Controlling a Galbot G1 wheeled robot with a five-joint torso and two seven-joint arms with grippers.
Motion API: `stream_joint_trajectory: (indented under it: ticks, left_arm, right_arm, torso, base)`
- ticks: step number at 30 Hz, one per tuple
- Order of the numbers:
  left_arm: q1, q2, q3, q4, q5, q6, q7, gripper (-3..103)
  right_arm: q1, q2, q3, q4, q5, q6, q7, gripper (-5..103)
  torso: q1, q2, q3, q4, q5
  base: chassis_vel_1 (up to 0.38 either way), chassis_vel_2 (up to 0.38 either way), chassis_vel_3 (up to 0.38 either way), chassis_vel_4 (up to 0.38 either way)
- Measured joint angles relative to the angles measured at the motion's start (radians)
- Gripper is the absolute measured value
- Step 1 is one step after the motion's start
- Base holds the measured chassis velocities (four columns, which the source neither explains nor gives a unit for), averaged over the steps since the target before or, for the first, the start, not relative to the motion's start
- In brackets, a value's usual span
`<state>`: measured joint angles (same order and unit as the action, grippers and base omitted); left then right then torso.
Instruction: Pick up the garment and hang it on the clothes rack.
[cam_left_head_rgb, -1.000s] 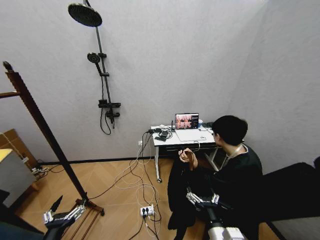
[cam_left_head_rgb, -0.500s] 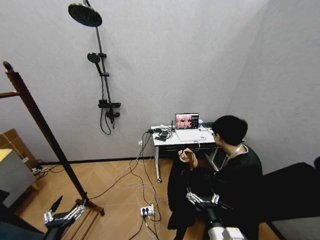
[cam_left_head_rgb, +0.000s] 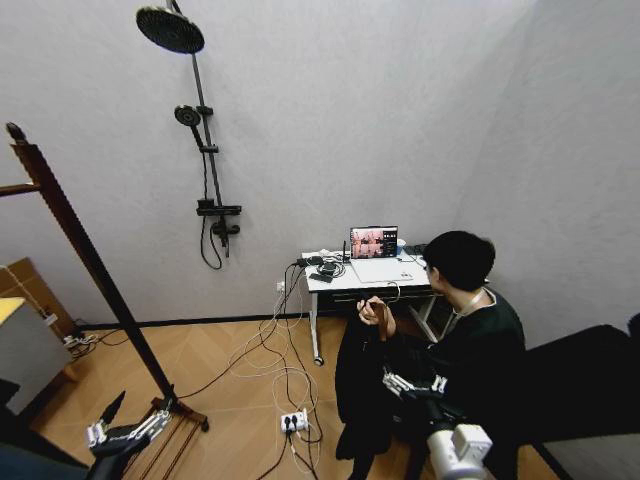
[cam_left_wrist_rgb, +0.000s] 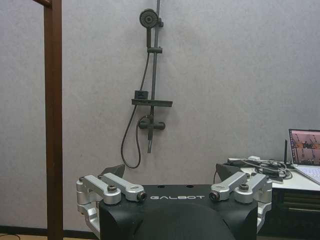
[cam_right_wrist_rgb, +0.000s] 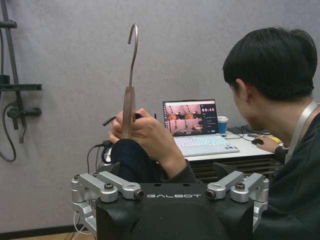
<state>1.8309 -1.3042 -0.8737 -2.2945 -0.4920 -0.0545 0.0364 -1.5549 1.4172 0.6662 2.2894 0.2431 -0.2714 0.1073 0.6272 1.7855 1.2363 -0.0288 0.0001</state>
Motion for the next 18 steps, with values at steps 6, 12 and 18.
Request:
stream_joint_trajectory:
  ticks: [6, 12, 18]
  left_arm:
    - [0.000, 0.000, 0.000, 0.000, 0.000, 0.000, 0.000, 100]
    - [0.000, 0.000, 0.000, 0.000, 0.000, 0.000, 0.000, 100]
    - [0.000, 0.000, 0.000, 0.000, 0.000, 0.000, 0.000, 100]
  right_arm:
    - [0.086, -0.017, 0.095, -0.003, 0.032, -0.172, -0.030, 100]
    - [0.097, -0.020, 0.107, -0.004, 0.037, -0.195, -0.036, 100]
    - [0.102, -0.031, 0.077, 0.000, 0.038, -0.123, -0.132, 100]
  torso:
    - [0.000, 0.000, 0.000, 0.0000, 0.0000]
    - [0.000, 0.000, 0.000, 0.0000, 0.0000]
    - [0.000, 0.000, 0.000, 0.0000, -0.0001]
  base:
    - [0.000, 0.000, 0.000, 0.000]
    - [0.000, 0.000, 0.000, 0.000]
    - [0.000, 0.000, 0.000, 0.000]
